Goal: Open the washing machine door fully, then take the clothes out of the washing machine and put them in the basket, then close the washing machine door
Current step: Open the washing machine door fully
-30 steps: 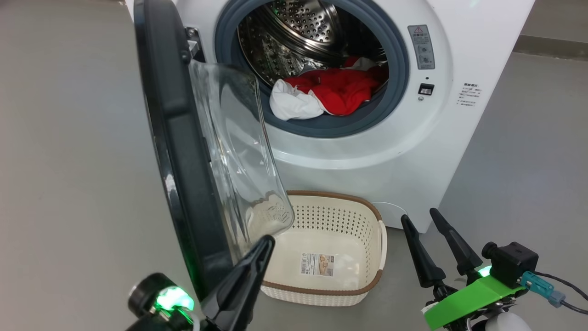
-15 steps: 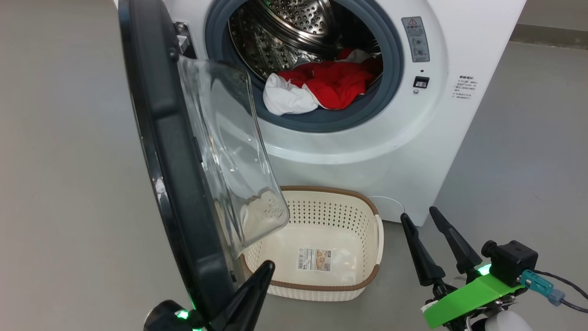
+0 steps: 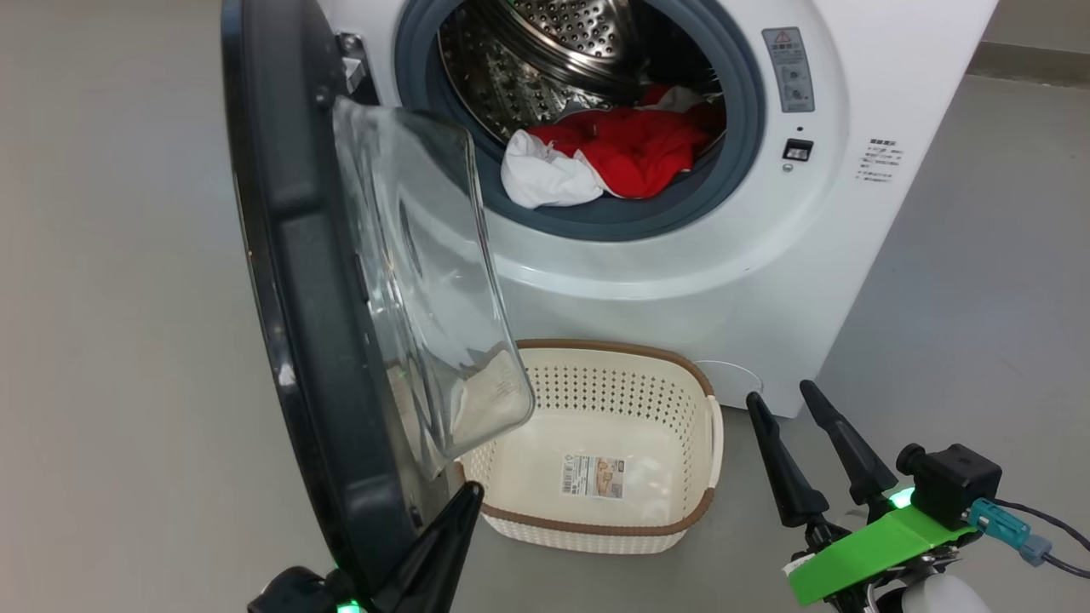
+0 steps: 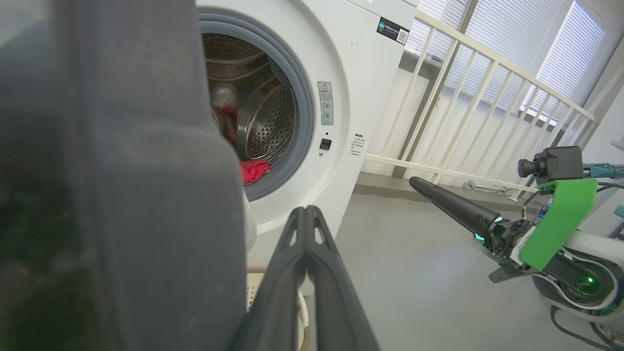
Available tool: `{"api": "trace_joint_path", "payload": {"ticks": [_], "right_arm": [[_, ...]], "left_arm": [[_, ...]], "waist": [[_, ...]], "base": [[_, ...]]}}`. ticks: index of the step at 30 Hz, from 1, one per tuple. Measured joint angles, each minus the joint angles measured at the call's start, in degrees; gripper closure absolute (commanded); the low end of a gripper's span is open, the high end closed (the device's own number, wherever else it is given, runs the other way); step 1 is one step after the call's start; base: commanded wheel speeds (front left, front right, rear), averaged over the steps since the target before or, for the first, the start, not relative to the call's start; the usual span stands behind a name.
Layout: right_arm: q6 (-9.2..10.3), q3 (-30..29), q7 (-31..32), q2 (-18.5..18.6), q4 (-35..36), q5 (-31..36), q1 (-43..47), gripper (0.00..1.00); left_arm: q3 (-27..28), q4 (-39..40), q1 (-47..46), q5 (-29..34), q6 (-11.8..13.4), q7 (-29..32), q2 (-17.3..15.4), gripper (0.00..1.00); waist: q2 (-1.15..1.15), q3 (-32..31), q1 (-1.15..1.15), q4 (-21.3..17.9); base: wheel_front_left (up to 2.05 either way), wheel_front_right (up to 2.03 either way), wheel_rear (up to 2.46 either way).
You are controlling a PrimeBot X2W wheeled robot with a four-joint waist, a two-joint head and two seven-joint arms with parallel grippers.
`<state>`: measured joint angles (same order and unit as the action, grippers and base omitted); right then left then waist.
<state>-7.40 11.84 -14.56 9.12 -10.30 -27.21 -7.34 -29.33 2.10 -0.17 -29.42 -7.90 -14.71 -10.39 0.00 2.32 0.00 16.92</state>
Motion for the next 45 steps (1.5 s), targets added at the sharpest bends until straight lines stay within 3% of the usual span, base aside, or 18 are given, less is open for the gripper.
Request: {"api": "trace_joint_path", "payload": {"ticks": [10,28,45], "right_arm": [[0.00,-0.63,0.00,-0.20,0.03,0.38,-0.03,0.00],[0.00,-1.12,0.00,-0.47,-0.48,0.38,-1.15,0.00],[0.00,-1.08,0.00,-0.56,-0.92,0.53,-2.37,0.00]], "left_arm": [[3.67,1.13,2.33,0.85,-0.43,-0.01,-0.38,1.00],[16.16,-0.48,3.36,0.85,0.15,0.08,-2.87,1.00],[20.53,-11.01,-3.69,-2.68,0.14,0.85,-9.21,1.00]], "waist": [[0.00,0.60,0.00,2.81],[0.00,1.68,0.00,7.54],[0.00,3.77,0.00,9.74]], "base": [[0.00,0.00,0.00],[0.00,0.00,0.00],[0.00,0.00,0.00]]}}
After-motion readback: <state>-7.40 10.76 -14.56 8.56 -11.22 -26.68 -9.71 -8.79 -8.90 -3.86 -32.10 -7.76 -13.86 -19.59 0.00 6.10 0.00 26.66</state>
